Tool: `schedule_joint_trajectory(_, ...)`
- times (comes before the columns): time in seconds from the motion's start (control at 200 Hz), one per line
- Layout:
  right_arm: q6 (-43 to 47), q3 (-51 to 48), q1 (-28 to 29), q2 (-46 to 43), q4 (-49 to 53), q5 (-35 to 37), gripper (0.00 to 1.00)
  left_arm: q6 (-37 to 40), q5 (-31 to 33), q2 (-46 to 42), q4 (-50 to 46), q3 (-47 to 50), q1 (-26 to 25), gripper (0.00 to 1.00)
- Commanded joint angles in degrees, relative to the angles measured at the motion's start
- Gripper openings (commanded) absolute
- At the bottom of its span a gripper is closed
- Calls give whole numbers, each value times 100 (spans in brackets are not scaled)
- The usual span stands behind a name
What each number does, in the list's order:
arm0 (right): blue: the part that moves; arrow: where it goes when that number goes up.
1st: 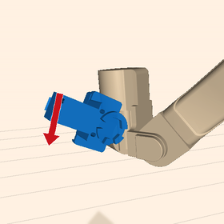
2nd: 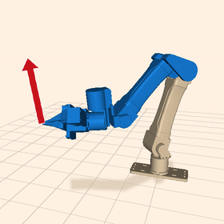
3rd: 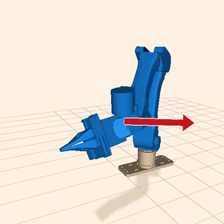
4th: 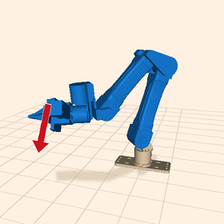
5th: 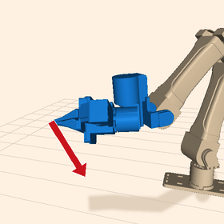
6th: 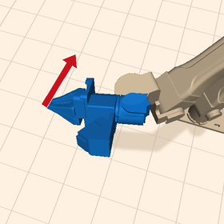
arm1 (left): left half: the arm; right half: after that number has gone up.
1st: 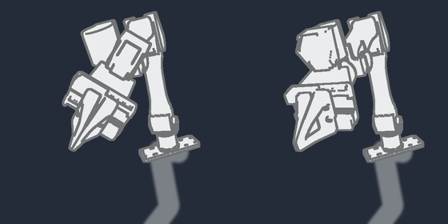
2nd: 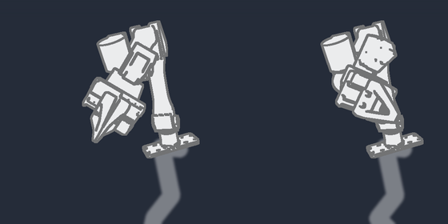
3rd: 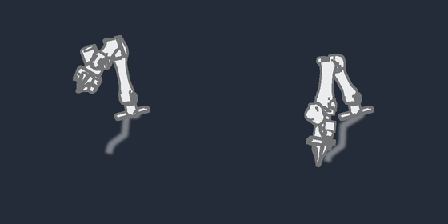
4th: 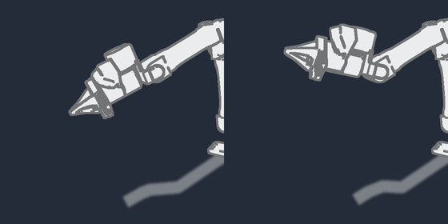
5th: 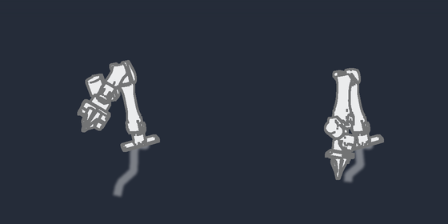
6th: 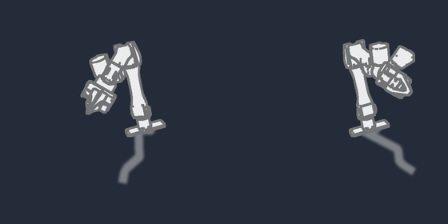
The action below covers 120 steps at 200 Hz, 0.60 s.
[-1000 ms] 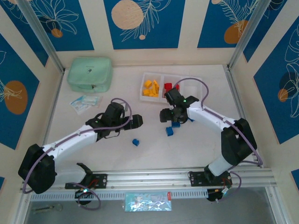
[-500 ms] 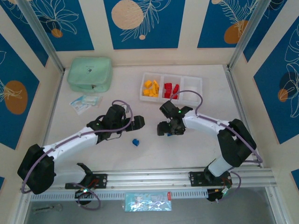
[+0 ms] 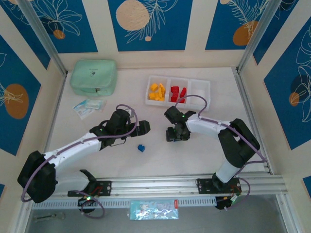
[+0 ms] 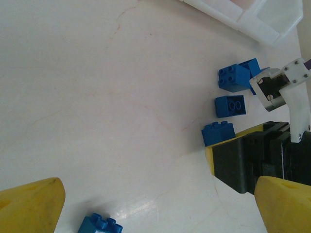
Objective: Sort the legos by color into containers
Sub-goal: Pick up the lego from the center of the table.
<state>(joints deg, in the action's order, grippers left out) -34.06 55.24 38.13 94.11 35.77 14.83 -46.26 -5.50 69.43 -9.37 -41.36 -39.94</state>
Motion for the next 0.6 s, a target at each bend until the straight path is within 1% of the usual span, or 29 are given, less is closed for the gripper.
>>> schedule_joint_trajectory(0.0,88,146,-60,119,-26,105,50,-32,93,-100,58,58,-56,100)
schedule_joint_trajectory(0.17,170,179,-60,101,-17,112,37,-33,97,-123,45,40,-53,100)
schedule_joint_trajectory(0.25,219,180,-64,30,-26,36,33,-22,110,-140,6,24,-57,100)
schedule_joint_trajectory(0.415,277,306,-119,-301,114,-85,31,-11,136,-217,-31,-88,-56,100)
schedule_joint_trajectory(0.595,332,504,-667,-736,162,-429,31,166,197,-127,-95,-389,-49,100)
